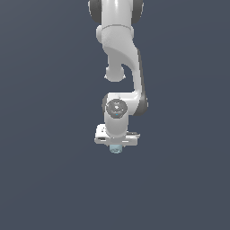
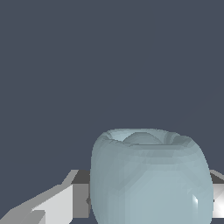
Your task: Pick up the object and move it to a goal position.
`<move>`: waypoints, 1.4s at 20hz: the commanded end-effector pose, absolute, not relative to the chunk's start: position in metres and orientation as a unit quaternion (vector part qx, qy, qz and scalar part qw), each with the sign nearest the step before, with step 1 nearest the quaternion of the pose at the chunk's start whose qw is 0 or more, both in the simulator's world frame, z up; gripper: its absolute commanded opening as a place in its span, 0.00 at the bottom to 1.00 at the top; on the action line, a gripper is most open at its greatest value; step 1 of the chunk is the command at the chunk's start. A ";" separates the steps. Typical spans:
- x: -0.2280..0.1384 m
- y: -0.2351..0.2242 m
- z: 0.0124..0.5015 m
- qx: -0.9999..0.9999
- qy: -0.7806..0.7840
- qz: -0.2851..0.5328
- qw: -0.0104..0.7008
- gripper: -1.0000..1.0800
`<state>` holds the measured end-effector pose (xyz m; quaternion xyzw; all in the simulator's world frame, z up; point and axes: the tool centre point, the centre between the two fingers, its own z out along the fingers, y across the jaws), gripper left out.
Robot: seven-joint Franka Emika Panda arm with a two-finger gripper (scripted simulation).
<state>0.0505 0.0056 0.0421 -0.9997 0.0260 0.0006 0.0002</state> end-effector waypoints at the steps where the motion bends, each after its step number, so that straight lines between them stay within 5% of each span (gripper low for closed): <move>1: 0.052 0.000 0.048 -1.000 0.026 0.000 0.000 0.00; 28: 0.095 -0.179 0.240 -1.000 0.027 0.000 0.000 0.00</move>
